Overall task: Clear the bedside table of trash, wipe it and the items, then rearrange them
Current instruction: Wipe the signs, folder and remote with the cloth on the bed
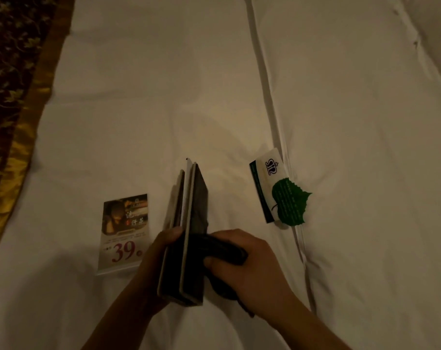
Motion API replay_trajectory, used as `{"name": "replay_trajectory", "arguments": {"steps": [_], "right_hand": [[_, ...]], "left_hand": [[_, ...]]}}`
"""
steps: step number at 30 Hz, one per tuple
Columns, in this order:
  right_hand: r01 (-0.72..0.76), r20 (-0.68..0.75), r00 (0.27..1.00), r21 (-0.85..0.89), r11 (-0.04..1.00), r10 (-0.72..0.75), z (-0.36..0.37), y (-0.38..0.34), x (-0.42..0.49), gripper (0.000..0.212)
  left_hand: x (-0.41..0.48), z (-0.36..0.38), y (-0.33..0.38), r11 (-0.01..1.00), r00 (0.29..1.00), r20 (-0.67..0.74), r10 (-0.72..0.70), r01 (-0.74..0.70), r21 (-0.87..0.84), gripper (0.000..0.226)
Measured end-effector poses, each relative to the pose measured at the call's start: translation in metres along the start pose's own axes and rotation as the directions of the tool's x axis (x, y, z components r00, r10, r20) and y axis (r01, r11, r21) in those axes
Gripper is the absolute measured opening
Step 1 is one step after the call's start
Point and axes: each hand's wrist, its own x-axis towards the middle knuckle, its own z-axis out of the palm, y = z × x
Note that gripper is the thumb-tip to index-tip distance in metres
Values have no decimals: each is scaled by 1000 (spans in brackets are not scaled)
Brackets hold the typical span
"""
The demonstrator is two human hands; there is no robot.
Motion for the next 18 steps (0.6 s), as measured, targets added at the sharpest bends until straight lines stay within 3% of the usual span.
{"name": "replay_trajectory", "arguments": {"steps": [3, 6, 7, 8, 11, 15, 18], "right_hand": [[-51, -120, 991, 124, 991, 66, -17, 2, 9, 33], [-64, -234, 966, 192, 979, 109, -39, 4, 12, 38], [-65, -263, 957, 207, 976, 120, -46, 6, 12, 41], [-68, -286, 949, 222, 973, 132, -52, 8, 12, 43], [-97, -329, 926, 262, 960, 184, -63, 15, 7, 38], [-139, -319, 916, 319, 937, 244, -69, 27, -2, 32], [-142, -328, 912, 314, 939, 248, -71, 32, -6, 31]], "left_hand": [[19, 8, 24, 980, 982, -94, 163, -150, 132, 118], [26, -8, 27, 952, 974, -92, 206, -178, 250, 98], [29, -14, 24, 927, 961, -149, 231, -171, 333, 90], [30, -17, 22, 862, 941, -193, 279, -157, 481, 87], [41, -12, 12, 478, 863, -201, 463, -53, 877, 101], [39, 7, -5, 182, 851, -294, 435, 236, 955, 110], [32, 26, -11, 85, 789, -230, 569, 221, 971, 83]]}}
